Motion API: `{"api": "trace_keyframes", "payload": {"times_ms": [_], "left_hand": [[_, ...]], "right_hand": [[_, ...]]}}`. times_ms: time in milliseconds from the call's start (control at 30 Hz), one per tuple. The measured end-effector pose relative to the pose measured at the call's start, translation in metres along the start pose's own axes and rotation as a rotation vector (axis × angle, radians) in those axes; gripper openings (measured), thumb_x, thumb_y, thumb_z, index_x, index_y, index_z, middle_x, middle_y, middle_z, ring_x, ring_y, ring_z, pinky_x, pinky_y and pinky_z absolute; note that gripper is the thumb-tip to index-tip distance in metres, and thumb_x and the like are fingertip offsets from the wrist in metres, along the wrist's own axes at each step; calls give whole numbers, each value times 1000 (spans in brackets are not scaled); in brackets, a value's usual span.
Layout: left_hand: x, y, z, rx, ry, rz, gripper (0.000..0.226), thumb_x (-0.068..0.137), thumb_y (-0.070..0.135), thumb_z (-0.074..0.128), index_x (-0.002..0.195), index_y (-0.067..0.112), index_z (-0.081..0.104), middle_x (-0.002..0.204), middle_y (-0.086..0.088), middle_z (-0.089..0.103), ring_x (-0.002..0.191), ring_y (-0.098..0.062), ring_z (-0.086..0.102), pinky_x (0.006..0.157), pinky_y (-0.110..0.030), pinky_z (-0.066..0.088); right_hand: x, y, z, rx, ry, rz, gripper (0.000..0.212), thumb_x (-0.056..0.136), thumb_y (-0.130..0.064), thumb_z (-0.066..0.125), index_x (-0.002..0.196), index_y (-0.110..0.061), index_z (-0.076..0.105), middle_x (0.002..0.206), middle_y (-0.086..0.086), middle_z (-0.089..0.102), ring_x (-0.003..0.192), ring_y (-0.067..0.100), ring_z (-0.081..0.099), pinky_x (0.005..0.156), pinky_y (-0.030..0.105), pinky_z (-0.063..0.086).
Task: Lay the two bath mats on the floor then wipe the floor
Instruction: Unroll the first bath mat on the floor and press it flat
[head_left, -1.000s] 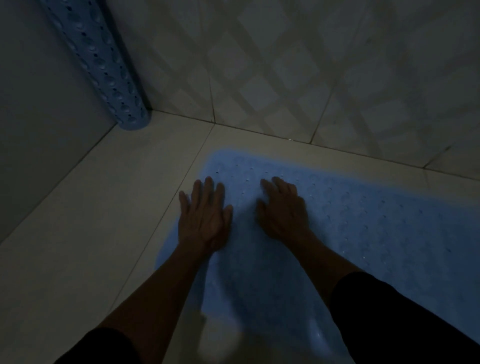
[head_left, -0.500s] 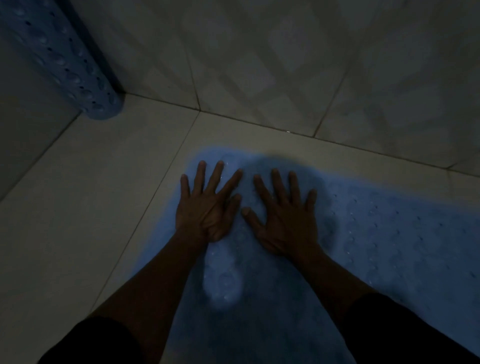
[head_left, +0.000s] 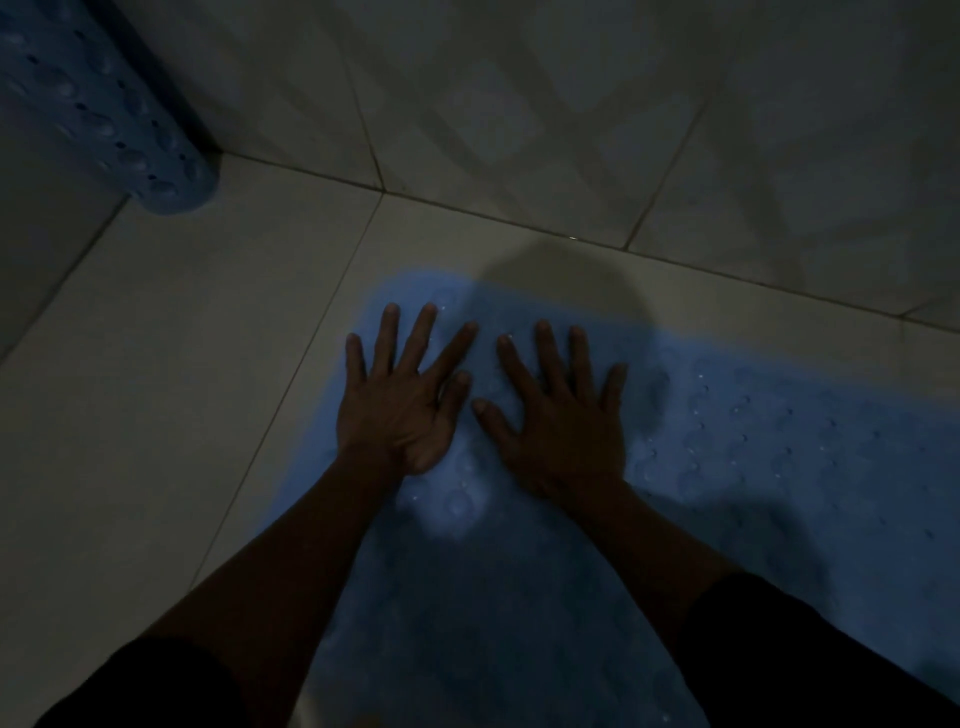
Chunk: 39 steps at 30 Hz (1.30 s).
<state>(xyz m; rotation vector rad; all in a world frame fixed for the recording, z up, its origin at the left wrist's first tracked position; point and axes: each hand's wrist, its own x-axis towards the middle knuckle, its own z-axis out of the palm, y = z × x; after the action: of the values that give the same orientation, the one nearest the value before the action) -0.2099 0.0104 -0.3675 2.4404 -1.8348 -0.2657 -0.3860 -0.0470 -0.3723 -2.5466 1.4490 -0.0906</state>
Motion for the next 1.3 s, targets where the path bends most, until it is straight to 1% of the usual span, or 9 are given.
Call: {"api": "trace_keyframes", "payload": {"times_ms": [200,267,367,433,600,800,967,1133,1300], "left_hand": [[1,0,1,-8,17,7,56,101,61,11,152,50,-8,166,5,-11,151,-23,-19,119,-60,-4],[-3,2,1,-6,41,-39,58,100,63,10,154,46,-4,166,1,-9,151,-25,-16,119,-60,-4],[-19,12,-2,-12,18,-146,60,99,63,8,155,43,0,166,-4,-1,152,-29,-8,117,-64,-1],[-42,21,0,-65,-9,-172,60,99,63,9,155,44,-1,166,-3,-4,152,-29,-11,116,-65,-3],[-118,35,10,-38,-31,-88,60,98,64,10,154,47,-6,165,2,-12,150,-29,-18,113,-69,-8],[-158,32,11,-12,-61,-127,62,94,73,7,148,55,-16,163,8,-18,149,-26,-23,105,-76,-12],[-161,32,12,8,-46,-134,57,96,70,9,146,58,-17,164,9,-16,149,-26,-22,106,-77,-8],[-158,30,14,29,-46,-136,52,98,66,7,146,60,-14,164,10,-15,150,-27,-20,106,-78,-6],[-162,33,8,-26,-91,-133,50,98,66,6,143,63,-15,163,11,-19,148,-26,-25,105,-77,-13]], "right_hand": [[3,0,3,-29,29,22,69,91,-73,19,153,-45,11,165,-5,4,151,27,-6,114,65,-1],[-2,-5,3,-34,12,49,65,93,-71,19,152,-46,12,165,-5,5,151,28,-5,114,66,-2],[-13,-15,0,37,-55,104,62,96,-65,18,153,-45,8,164,-5,-5,150,28,-11,114,66,-4],[-30,-19,-3,65,-75,103,62,97,-63,18,154,-42,5,164,-4,-8,150,27,-13,115,64,-4],[-119,-14,1,39,-71,12,65,95,-67,15,153,-43,-4,164,-4,-11,150,27,-14,115,65,0],[-161,-9,3,-32,-25,-33,69,92,-71,20,154,-43,5,164,-5,-5,151,26,-10,112,69,2],[-163,-9,8,-56,18,-33,70,92,-73,23,154,-43,10,165,-4,1,151,27,-4,110,71,3],[-159,-11,11,-66,72,-26,69,90,-74,28,152,-43,21,164,-3,13,151,27,7,108,70,9],[-161,-10,11,-29,44,-42,67,92,-69,29,152,-41,23,164,-2,11,151,27,4,109,70,11]]}}
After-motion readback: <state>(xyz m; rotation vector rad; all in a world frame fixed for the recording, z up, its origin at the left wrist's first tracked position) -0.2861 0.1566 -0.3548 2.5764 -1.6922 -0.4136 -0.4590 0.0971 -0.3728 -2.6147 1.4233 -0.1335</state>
